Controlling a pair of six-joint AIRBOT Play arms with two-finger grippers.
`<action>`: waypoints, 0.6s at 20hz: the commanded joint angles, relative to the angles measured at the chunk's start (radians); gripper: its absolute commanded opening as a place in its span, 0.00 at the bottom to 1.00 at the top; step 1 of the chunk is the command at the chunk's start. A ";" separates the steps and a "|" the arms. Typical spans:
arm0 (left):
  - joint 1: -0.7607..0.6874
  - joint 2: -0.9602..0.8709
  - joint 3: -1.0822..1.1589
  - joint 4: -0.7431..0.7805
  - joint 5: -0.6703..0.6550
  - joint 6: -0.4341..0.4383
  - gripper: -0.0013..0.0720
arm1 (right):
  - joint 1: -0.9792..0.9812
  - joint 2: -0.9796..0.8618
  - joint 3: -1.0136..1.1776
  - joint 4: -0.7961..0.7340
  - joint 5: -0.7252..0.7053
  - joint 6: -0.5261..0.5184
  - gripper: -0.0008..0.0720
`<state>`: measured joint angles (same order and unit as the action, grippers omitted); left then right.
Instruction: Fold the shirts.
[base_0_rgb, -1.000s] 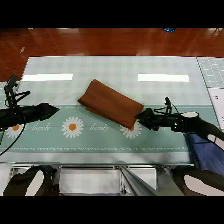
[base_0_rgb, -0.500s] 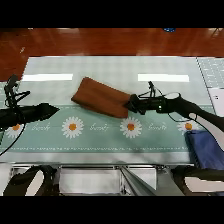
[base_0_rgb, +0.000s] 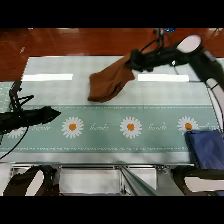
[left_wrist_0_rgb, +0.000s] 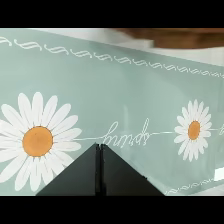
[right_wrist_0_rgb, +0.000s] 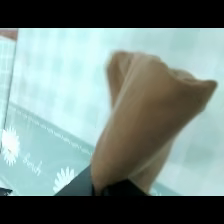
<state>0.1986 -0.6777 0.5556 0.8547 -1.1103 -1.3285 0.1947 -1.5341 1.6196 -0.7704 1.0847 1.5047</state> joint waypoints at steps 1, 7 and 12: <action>0.000 0.000 -0.012 0.001 0.002 0.000 0.04 | -0.107 0.009 0.230 -0.103 0.146 0.099 0.04; 0.000 0.000 -0.012 0.001 0.003 0.011 0.04 | -0.406 0.117 0.276 -0.105 0.331 0.165 0.04; 0.000 0.000 -0.011 0.001 0.053 0.039 0.04 | -0.649 0.251 0.275 -0.236 0.487 0.251 0.04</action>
<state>0.1986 -0.6777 0.5438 0.8555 -1.0908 -1.3010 -0.3237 -1.3518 1.8885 -0.9226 1.4616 1.7008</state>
